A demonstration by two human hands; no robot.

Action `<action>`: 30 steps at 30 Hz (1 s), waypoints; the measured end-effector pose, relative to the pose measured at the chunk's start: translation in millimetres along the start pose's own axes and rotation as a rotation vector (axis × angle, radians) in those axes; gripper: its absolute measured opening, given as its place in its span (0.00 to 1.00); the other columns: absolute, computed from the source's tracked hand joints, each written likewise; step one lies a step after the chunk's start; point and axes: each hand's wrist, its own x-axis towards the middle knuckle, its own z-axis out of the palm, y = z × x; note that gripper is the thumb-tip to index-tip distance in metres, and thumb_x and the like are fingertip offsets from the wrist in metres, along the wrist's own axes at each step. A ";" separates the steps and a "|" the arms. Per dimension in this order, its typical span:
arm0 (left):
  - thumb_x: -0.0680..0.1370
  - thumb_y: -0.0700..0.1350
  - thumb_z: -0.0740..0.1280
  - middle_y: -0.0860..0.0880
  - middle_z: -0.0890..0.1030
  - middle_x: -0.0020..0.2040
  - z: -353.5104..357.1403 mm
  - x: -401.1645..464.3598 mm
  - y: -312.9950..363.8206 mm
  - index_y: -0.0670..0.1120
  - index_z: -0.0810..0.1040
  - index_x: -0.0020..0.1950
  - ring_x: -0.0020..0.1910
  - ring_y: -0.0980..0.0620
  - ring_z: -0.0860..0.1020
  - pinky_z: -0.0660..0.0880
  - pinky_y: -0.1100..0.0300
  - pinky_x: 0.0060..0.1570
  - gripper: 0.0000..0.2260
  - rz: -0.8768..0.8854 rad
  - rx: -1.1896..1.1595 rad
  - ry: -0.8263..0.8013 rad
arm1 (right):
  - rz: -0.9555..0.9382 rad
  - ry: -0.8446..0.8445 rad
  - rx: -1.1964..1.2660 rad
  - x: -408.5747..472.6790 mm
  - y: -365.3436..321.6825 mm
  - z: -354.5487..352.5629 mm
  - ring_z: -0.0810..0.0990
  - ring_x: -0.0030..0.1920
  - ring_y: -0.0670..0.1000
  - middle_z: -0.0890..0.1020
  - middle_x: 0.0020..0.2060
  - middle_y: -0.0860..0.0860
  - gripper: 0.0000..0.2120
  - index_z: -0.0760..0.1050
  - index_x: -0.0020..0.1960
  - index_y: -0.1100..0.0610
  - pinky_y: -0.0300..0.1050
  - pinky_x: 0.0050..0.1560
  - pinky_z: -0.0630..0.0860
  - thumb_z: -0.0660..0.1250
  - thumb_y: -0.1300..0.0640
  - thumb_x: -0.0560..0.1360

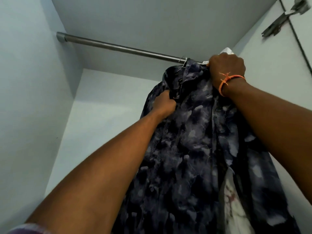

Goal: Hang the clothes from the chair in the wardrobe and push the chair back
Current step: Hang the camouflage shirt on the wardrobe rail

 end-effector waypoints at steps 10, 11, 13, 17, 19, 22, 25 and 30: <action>0.78 0.40 0.65 0.46 0.78 0.63 41.6 54.4 -15.9 0.45 0.72 0.71 0.59 0.47 0.77 0.69 0.62 0.51 0.20 0.149 -0.161 -0.068 | 0.055 0.040 -0.058 51.9 -5.0 35.9 0.77 0.56 0.72 0.78 0.54 0.70 0.14 0.76 0.58 0.71 0.60 0.53 0.73 0.56 0.70 0.78; 0.78 0.41 0.66 0.47 0.79 0.62 42.7 58.2 -17.3 0.45 0.73 0.70 0.59 0.48 0.77 0.69 0.63 0.52 0.20 0.161 -0.157 -0.063 | 0.047 0.044 -0.068 55.8 -5.0 37.5 0.77 0.56 0.72 0.78 0.54 0.70 0.13 0.76 0.58 0.72 0.60 0.52 0.73 0.56 0.70 0.78; 0.77 0.40 0.65 0.49 0.79 0.60 43.4 63.9 -19.6 0.44 0.74 0.67 0.57 0.49 0.77 0.68 0.64 0.51 0.17 0.165 -0.141 -0.051 | 0.019 0.042 -0.099 61.2 -6.7 41.5 0.78 0.55 0.71 0.79 0.53 0.70 0.12 0.76 0.57 0.72 0.59 0.51 0.73 0.57 0.71 0.78; 0.77 0.38 0.63 0.43 0.80 0.60 44.3 68.6 -21.6 0.44 0.74 0.66 0.58 0.44 0.77 0.73 0.58 0.56 0.17 0.159 -0.116 -0.042 | -0.021 0.005 -0.123 65.0 -6.3 50.7 0.78 0.55 0.71 0.79 0.53 0.70 0.12 0.76 0.56 0.72 0.59 0.53 0.73 0.57 0.71 0.78; 0.76 0.38 0.63 0.44 0.80 0.59 46.3 68.0 -21.8 0.44 0.75 0.65 0.57 0.44 0.78 0.74 0.56 0.56 0.17 0.149 -0.113 -0.049 | -0.060 -0.016 -0.133 66.2 -3.0 57.1 0.78 0.55 0.70 0.79 0.53 0.69 0.12 0.77 0.56 0.71 0.58 0.52 0.74 0.58 0.70 0.78; 0.76 0.39 0.64 0.44 0.80 0.58 50.4 65.0 -19.6 0.43 0.76 0.63 0.56 0.45 0.78 0.72 0.59 0.51 0.15 0.144 -0.121 -0.055 | -0.128 -0.049 -0.176 68.8 1.9 64.3 0.79 0.53 0.69 0.79 0.51 0.68 0.11 0.77 0.55 0.71 0.57 0.49 0.74 0.59 0.69 0.79; 0.76 0.39 0.64 0.44 0.80 0.59 52.7 61.5 -16.1 0.43 0.75 0.64 0.57 0.45 0.78 0.75 0.56 0.57 0.16 0.123 -0.110 -0.047 | -0.168 -0.058 -0.208 74.4 7.3 62.3 0.80 0.52 0.68 0.80 0.50 0.67 0.09 0.77 0.54 0.70 0.54 0.44 0.72 0.61 0.67 0.79; 0.78 0.40 0.64 0.45 0.79 0.59 52.1 37.2 -12.0 0.42 0.75 0.65 0.57 0.47 0.77 0.74 0.58 0.56 0.16 0.110 -0.101 -0.045 | -0.105 -0.055 -0.152 60.9 12.0 55.7 0.76 0.60 0.69 0.77 0.58 0.67 0.13 0.76 0.61 0.68 0.58 0.55 0.73 0.60 0.63 0.81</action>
